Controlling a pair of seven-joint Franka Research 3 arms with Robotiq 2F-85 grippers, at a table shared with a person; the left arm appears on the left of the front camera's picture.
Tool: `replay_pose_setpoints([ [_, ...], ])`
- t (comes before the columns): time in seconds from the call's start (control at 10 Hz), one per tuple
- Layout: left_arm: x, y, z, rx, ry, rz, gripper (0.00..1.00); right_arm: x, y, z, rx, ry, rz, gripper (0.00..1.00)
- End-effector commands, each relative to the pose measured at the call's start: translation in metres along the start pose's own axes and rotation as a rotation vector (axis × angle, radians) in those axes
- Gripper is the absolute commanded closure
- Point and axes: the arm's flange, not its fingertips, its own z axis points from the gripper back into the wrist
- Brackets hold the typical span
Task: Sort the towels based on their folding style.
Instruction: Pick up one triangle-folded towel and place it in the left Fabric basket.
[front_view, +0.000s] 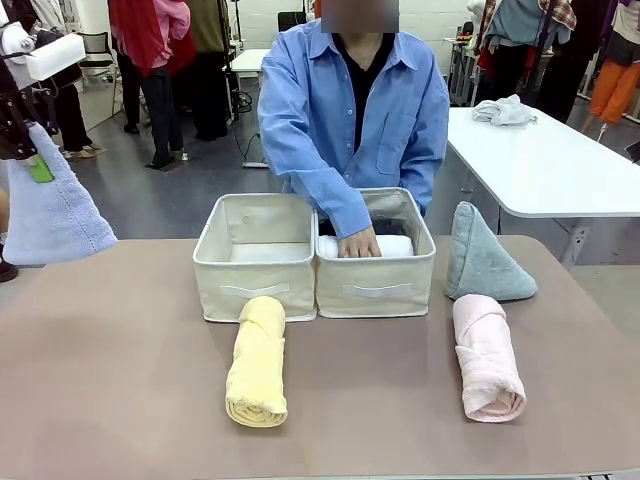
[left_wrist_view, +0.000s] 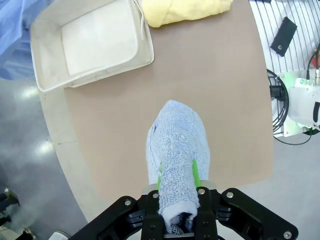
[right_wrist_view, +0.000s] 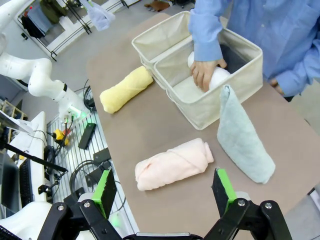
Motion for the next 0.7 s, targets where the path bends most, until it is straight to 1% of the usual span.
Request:
replay_pose_setpoints([
  [0.0,-0.003,-0.002,0.002,0.005,0.009,-0.009,0.82,-0.004,0.002,-0.001,0.009,-0.003,0.017,0.0],
  [0.1,0.0,0.0,0.0,0.0,0.0,0.0,0.82,-0.004,0.002,-0.001,0.009,-0.003,0.017,0.0],
  [0.2,0.005,-0.001,0.0,0.005,-0.006,-0.064,0.82,-0.004,0.002,-0.001,0.009,-0.003,0.017,0.0],
  [0.4,0.021,0.001,-0.002,0.015,0.02,-0.096,0.82,-0.004,0.002,-0.001,0.009,-0.003,0.017,0.0],
  [0.6,0.038,0.005,-0.002,0.016,0.015,-0.122,0.82,-0.004,0.002,-0.001,0.009,-0.003,0.017,0.0],
])
